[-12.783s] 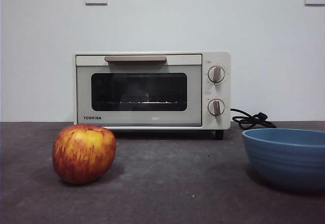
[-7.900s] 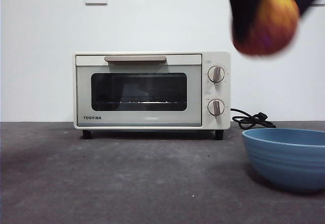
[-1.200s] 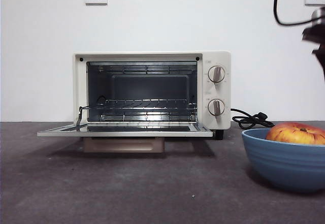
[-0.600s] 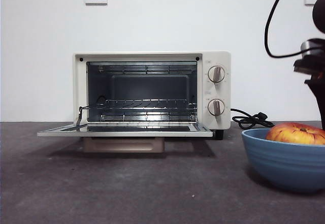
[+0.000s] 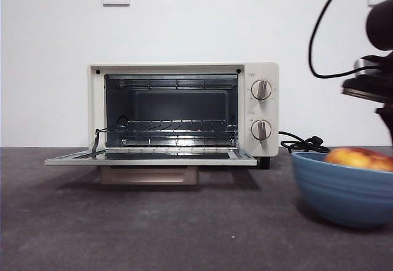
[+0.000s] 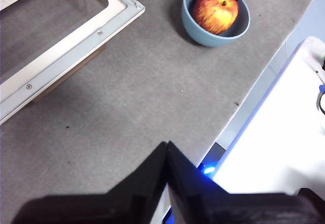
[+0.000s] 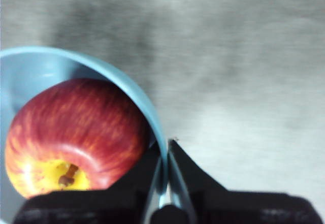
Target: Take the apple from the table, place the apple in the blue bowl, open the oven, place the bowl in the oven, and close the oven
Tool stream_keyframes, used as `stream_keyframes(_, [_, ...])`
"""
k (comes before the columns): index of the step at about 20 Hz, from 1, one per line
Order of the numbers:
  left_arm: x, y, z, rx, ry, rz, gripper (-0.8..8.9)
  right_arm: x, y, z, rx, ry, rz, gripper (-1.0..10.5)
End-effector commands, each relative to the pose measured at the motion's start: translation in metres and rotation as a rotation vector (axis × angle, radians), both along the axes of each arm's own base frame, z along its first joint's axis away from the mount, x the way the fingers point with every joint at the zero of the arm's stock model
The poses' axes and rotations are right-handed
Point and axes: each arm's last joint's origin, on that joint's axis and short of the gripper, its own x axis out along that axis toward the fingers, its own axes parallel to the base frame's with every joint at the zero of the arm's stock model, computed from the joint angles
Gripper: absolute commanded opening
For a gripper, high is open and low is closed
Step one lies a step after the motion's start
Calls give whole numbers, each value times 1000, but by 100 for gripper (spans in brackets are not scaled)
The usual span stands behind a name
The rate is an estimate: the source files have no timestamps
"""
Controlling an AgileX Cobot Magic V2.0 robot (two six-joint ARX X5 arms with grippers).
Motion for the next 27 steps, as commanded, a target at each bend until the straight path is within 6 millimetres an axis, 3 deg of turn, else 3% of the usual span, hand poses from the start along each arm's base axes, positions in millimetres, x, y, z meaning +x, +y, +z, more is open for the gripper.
stream_keyframes(1, [-2,1,-2,16,11,-13,-5,2,21,4,66,-1,-60,-12])
stream_keyframes(5, [-2,3,-3,66,-12,-14,-5,19,60,40,138,-111,-27,-12])
stream_keyframes(10, [-5,5,-6,94,28,-16,-5,60,95,92,179,-178,25,-12])
stream_keyframes(14, [-7,6,-7,103,42,-17,-5,96,122,112,176,-177,53,-12])
stream_keyframes(20, [-8,7,-7,106,46,-17,-5,141,149,109,184,-118,-32,-12])
stream_keyframes(27, [-8,7,-8,121,41,-39,-5,160,157,95,201,-77,-233,-12])
